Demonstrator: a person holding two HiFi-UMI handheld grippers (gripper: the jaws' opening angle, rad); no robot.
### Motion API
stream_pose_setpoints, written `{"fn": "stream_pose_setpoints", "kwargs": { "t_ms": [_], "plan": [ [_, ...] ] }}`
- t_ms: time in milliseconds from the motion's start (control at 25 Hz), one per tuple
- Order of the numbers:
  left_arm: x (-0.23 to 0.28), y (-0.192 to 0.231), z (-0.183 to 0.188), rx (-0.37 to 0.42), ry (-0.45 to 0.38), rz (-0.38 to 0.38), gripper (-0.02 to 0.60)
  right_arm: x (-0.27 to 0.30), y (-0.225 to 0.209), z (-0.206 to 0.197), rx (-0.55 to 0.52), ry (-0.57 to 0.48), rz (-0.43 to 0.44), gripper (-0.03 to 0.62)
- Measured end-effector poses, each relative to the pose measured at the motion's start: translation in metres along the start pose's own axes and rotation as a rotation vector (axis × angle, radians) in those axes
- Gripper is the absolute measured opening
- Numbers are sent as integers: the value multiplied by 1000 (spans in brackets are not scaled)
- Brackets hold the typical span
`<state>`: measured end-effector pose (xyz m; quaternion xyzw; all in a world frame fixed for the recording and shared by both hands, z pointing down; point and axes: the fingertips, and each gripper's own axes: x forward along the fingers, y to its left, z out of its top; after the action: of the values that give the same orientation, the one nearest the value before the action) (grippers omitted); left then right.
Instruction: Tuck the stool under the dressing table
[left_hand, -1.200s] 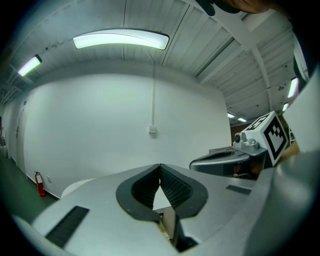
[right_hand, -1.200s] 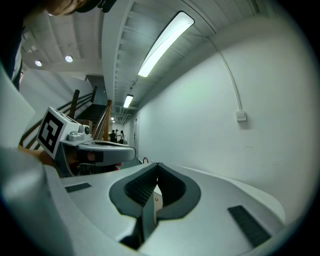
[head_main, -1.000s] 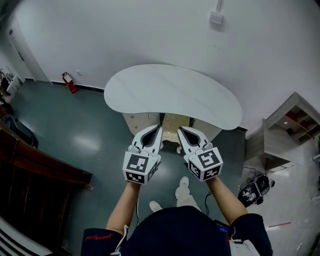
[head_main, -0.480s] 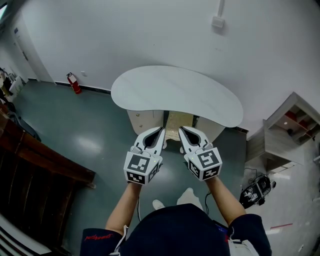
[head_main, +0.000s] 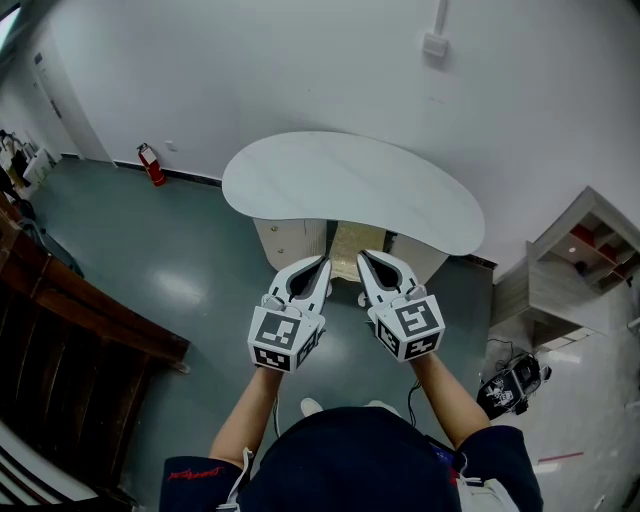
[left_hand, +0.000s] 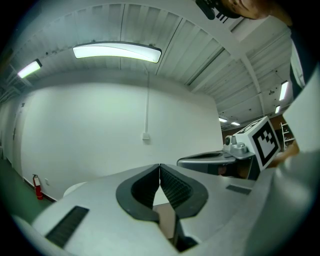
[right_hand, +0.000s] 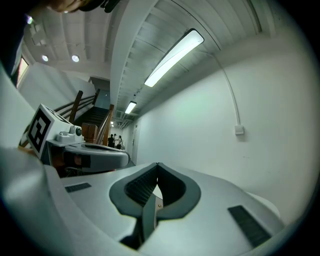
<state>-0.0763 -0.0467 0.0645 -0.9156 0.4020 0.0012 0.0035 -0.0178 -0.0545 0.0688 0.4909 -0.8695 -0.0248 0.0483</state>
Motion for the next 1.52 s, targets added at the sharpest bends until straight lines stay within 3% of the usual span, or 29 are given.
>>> {"fn": "stream_pose_setpoints", "kwargs": {
  "t_ms": [280, 760, 1520],
  "plan": [
    [22, -33, 11, -28, -10, -16, 17, -29, -29, 7, 18, -11, -15, 17],
    [52, -81, 17, -3, -8, -38, 17, -65, -65, 7, 30, -13, -11, 17],
    [71, -87, 22, -15, -6, -29, 17, -70, -87, 11, 28, -27, -5, 17]
  ]
}}
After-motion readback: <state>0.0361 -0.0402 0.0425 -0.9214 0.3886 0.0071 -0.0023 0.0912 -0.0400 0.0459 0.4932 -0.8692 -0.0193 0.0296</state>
